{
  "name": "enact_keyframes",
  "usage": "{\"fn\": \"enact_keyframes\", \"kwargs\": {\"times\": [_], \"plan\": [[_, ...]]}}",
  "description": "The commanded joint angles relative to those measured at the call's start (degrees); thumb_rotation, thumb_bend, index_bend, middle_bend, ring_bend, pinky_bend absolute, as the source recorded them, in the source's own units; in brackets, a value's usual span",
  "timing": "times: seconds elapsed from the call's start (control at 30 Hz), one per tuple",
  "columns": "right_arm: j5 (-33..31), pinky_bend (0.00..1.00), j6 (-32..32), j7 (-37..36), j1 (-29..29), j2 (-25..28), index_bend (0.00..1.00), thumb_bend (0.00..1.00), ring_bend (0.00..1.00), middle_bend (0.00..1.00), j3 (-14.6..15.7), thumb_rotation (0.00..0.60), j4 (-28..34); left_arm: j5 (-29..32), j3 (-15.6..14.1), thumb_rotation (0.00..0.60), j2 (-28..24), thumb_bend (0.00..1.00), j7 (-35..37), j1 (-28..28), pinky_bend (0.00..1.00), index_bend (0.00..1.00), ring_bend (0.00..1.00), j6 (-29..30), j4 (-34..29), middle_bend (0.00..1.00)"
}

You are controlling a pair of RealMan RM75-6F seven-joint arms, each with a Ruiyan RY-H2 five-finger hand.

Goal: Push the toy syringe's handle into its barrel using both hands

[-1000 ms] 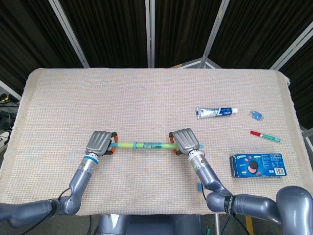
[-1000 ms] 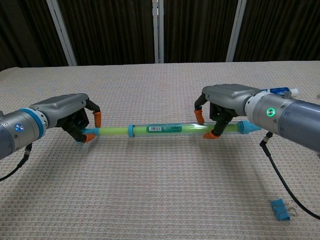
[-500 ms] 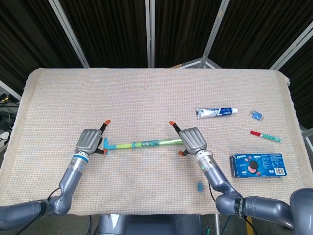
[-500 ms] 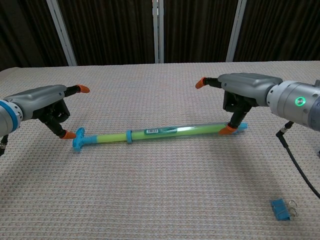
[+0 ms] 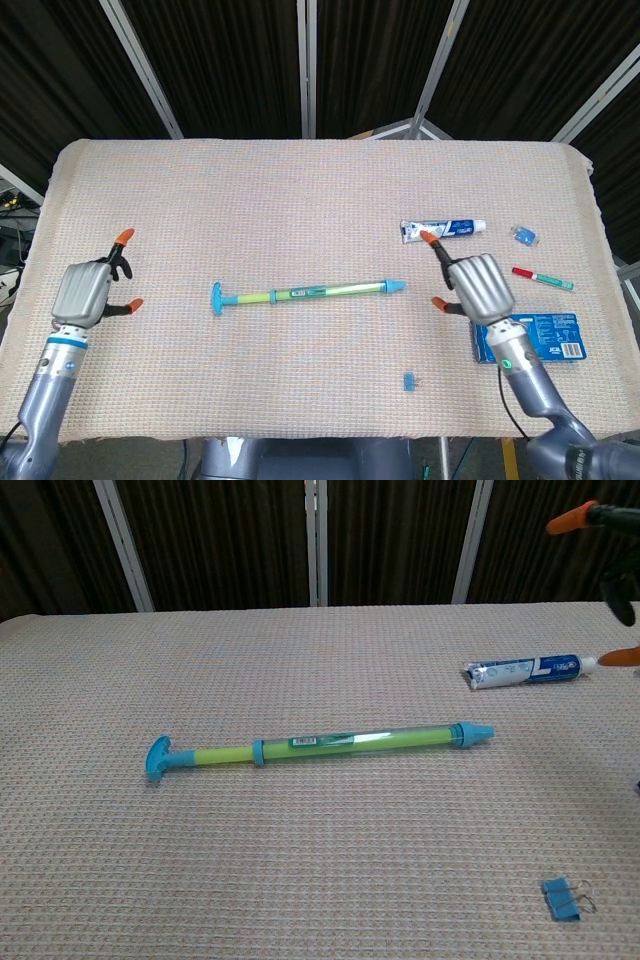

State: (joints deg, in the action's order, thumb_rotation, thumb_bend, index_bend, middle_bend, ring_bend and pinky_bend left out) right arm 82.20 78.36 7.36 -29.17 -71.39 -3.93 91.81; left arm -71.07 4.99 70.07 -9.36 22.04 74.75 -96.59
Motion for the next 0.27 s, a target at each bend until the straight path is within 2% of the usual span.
{"fn": "enact_keyframes", "kwargs": {"times": [0.03, 0.07, 0.1, 0.27], "plan": [[2.1, 0.19, 5.5, -3.8, 7.3, 7.0, 0.02, 0.0, 0.15, 0.13, 3.9, 0.6, 1.0, -4.6, -4.7, 0.6, -5.3, 0.0, -0.9, -5.1, 0.0, 0.0, 0.0, 5.1, -4.4, 0.0], [1.7, 0.08, 5.2, -4.5, 8.4, 8.6, 0.01, 0.0, 0.06, 0.05, 4.6, 0.6, 1.9, -5.5, -5.3, 0.6, -5.6, 0.0, -1.4, -6.2, 0.0, 0.0, 0.0, 6.6, -5.1, 0.0], [1.5, 0.02, 5.3, -5.1, 9.1, 9.6, 0.0, 0.0, 0.01, 0.01, 5.0, 0.6, 2.3, -6.4, -5.6, 0.6, -5.6, 0.0, -1.4, -7.0, 0.0, 0.0, 0.0, 7.8, -5.3, 0.0], [1.5, 0.0, 6.0, -6.2, 12.0, 10.7, 0.0, 0.0, 0.0, 0.0, 5.7, 0.6, 0.8, -10.0, -6.4, 0.6, -5.0, 0.0, 0.9, -9.7, 0.0, 0.0, 0.0, 11.4, -5.2, 0.0]]}}
